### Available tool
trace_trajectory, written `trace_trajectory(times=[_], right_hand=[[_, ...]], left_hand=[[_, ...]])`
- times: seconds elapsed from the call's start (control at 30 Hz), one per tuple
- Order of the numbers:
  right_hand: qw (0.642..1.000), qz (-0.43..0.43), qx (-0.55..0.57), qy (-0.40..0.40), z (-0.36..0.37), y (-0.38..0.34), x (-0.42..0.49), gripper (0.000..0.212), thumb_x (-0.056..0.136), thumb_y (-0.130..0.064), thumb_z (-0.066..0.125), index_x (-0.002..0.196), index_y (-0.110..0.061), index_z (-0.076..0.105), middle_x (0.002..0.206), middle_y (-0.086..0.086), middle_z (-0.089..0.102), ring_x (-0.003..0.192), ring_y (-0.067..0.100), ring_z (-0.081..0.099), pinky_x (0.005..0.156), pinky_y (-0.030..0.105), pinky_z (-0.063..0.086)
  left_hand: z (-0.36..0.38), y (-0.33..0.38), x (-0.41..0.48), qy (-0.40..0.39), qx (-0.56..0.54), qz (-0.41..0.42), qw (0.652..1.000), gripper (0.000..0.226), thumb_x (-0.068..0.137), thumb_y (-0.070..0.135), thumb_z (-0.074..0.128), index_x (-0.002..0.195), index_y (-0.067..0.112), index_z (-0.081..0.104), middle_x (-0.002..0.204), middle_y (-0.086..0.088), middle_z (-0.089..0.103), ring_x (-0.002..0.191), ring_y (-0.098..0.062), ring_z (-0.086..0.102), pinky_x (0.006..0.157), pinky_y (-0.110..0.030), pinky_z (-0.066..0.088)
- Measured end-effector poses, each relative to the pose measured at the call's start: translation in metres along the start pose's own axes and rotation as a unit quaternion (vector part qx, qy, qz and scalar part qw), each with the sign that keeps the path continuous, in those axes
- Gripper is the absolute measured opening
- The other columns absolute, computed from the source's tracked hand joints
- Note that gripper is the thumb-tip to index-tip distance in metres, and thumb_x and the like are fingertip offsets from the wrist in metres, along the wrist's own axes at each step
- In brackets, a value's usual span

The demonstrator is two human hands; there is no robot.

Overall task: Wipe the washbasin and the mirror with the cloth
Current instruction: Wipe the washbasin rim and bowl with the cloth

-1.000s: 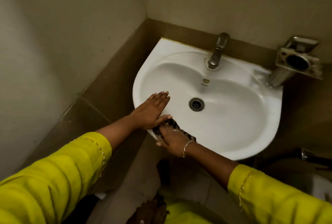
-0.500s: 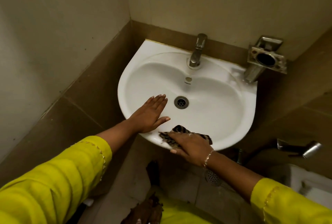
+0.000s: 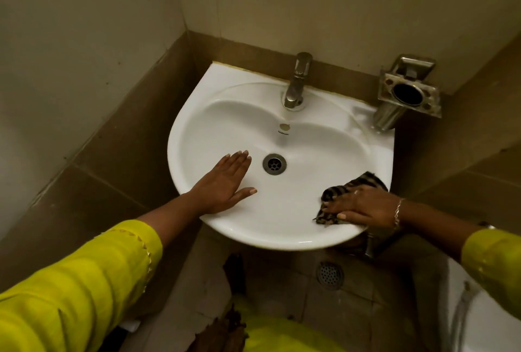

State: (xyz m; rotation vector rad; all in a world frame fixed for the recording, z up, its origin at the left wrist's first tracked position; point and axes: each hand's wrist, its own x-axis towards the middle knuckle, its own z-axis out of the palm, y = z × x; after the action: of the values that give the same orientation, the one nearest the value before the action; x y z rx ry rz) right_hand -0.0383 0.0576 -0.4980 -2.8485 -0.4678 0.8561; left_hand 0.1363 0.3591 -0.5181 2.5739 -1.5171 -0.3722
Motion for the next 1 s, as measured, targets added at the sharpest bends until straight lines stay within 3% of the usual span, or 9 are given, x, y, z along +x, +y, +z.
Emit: trace_trajectory(times=[0.1,0.2,0.33,0.47,0.53,0.63,0.77,0.9,1.0], right_hand=[[0.991,-0.007,-0.133,0.013,-0.01,0.033,0.008,0.089,0.08,-0.07,-0.012,0.131,-0.031,0.048,0.138,-0.004,0.05,0.131,0.025,0.043,0.108,0.047,0.028],[0.972,-0.002,-0.236,-0.019,-0.021,0.066,0.02,0.094,0.078,-0.07,-0.019,0.134,-0.031,0.045,0.142,-0.006,0.042,0.136,0.027,0.034,0.111,0.042,0.009],[0.915,-0.037,-0.396,-0.07,-0.05,0.098,0.053,0.069,0.091,-0.06,0.016,0.114,-0.019,0.067,0.123,0.001,0.063,0.117,0.024,0.057,0.113,0.036,-0.003],[0.891,-0.072,-0.447,-0.045,-0.083,0.097,0.098,0.075,0.083,-0.052,0.052,0.145,-0.018,0.026,0.155,-0.001,0.016,0.143,0.017,0.013,0.11,0.038,-0.023],[0.895,-0.081,-0.434,-0.055,-0.098,0.085,0.112,0.077,0.083,-0.042,0.058,0.146,-0.02,0.021,0.157,-0.003,0.007,0.144,0.016,0.003,0.11,0.042,-0.016],[0.852,-0.115,-0.51,-0.022,-0.107,0.076,0.123,0.077,0.046,-0.033,0.086,0.118,-0.022,0.063,0.137,-0.004,0.051,0.13,0.015,0.043,0.111,0.044,0.019],[0.856,-0.137,-0.495,0.047,-0.096,0.084,0.129,0.065,0.045,-0.01,0.083,0.108,-0.018,0.069,0.133,-0.001,0.056,0.127,0.017,0.047,0.114,0.048,0.016],[0.885,-0.087,-0.454,0.062,-0.084,0.079,0.112,0.068,0.048,-0.009,0.08,0.114,-0.016,0.066,0.136,-0.001,0.053,0.134,0.019,0.035,0.115,0.051,0.012],[0.914,-0.05,-0.395,0.084,-0.068,0.082,0.09,0.052,0.069,-0.016,0.061,0.121,-0.01,0.059,0.135,0.007,0.053,0.137,0.024,0.029,0.112,0.052,0.006]], left_hand=[[-0.002,-0.003,0.003,-0.005,-0.002,-0.001,1.0,0.108,0.069,0.078,-0.017,0.145,0.004,0.003,0.155,-0.014,0.002,0.137,-0.013,-0.01,0.112,-0.027,-0.009],[-0.004,-0.008,0.006,0.0,-0.003,-0.004,1.0,0.108,0.07,0.078,-0.016,0.145,0.003,0.005,0.154,-0.015,0.003,0.138,-0.014,-0.009,0.112,-0.027,-0.008],[-0.005,-0.015,0.008,-0.001,-0.009,-0.012,1.0,0.109,0.069,0.078,-0.017,0.145,0.003,0.004,0.155,-0.014,0.002,0.135,-0.01,-0.012,0.112,-0.025,-0.01],[-0.004,-0.018,0.008,-0.004,-0.014,-0.012,1.0,0.108,0.069,0.077,-0.017,0.145,0.004,0.003,0.155,-0.014,0.001,0.136,-0.01,-0.012,0.111,-0.024,-0.012],[-0.002,-0.02,0.01,-0.007,-0.02,-0.013,1.0,0.107,0.07,0.077,-0.016,0.145,0.004,0.002,0.155,-0.013,0.001,0.136,-0.011,-0.013,0.111,-0.024,-0.012],[0.0,-0.022,0.014,-0.016,-0.025,-0.013,0.999,0.107,0.069,0.078,-0.016,0.145,0.004,0.001,0.155,-0.013,-0.001,0.136,-0.011,-0.014,0.111,-0.024,-0.012],[0.003,-0.026,0.019,-0.021,-0.018,-0.012,1.0,0.108,0.069,0.078,-0.017,0.145,0.004,0.002,0.155,-0.014,0.001,0.138,-0.013,-0.01,0.112,-0.025,-0.01],[0.0,-0.029,0.02,-0.023,-0.01,-0.016,1.0,0.109,0.069,0.078,-0.017,0.145,0.003,0.003,0.155,-0.014,0.001,0.137,-0.012,-0.012,0.112,-0.026,-0.01],[-0.003,-0.031,0.022,-0.024,-0.008,-0.018,1.0,0.109,0.069,0.079,-0.016,0.145,0.003,0.004,0.154,-0.015,0.002,0.136,-0.012,-0.012,0.112,-0.026,-0.009]])
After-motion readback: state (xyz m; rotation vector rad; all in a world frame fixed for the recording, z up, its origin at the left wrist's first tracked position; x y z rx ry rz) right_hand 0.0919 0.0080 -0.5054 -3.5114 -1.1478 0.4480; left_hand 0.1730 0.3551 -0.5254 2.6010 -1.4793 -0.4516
